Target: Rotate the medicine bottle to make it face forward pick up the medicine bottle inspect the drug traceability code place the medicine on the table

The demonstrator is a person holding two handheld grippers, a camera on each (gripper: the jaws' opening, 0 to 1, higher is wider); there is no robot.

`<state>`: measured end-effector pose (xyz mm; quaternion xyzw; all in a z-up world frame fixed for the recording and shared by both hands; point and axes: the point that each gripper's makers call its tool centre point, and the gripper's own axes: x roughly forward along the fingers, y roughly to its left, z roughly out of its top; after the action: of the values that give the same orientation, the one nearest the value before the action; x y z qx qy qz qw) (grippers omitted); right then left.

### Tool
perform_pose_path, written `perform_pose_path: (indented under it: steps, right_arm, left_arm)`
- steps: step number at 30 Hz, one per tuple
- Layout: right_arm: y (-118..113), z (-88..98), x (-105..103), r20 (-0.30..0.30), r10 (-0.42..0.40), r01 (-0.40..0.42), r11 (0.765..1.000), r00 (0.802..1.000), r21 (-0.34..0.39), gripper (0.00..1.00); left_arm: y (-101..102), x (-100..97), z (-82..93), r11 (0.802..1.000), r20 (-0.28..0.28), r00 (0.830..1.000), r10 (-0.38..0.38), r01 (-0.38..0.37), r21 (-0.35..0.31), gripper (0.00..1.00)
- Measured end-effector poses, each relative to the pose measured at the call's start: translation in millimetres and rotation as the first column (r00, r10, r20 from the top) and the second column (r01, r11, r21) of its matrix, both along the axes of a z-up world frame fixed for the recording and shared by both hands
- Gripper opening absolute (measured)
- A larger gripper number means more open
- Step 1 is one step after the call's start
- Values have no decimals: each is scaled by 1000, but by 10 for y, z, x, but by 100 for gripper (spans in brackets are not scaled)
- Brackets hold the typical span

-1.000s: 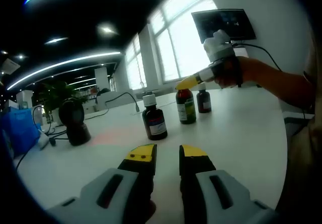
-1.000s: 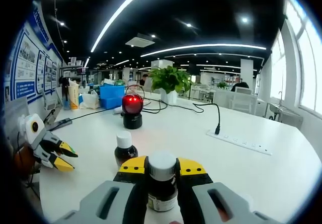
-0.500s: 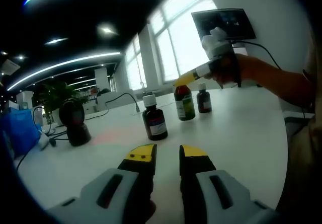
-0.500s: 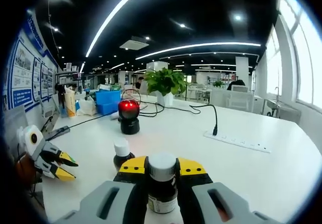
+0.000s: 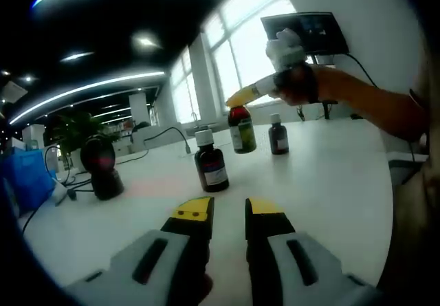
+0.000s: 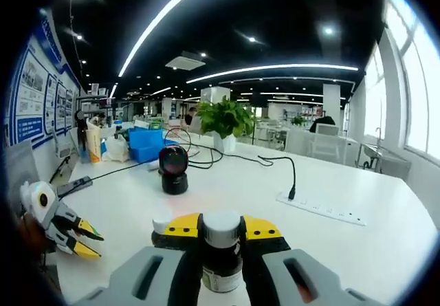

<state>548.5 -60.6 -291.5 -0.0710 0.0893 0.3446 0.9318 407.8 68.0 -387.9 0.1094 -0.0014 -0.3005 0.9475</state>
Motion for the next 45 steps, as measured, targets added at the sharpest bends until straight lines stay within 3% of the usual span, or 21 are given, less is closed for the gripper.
perform_pose_path:
  steps: [16, 35, 45]
  right_arm:
    - [216, 232, 260, 33, 13, -13, 1000, 999, 17, 16]
    - [695, 238, 568, 47, 42, -41, 999, 998, -17, 16]
    - [1006, 270, 693, 39, 80, -81, 997, 996, 4, 16]
  left_arm:
    - [0, -2, 5, 1000, -1, 1000, -1, 1, -7, 10]
    - [-8, -4, 9, 1000, -2, 1000, -6, 6, -14, 10]
    - [-8, 0, 14, 1000, -3, 1000, -4, 4, -17, 10]
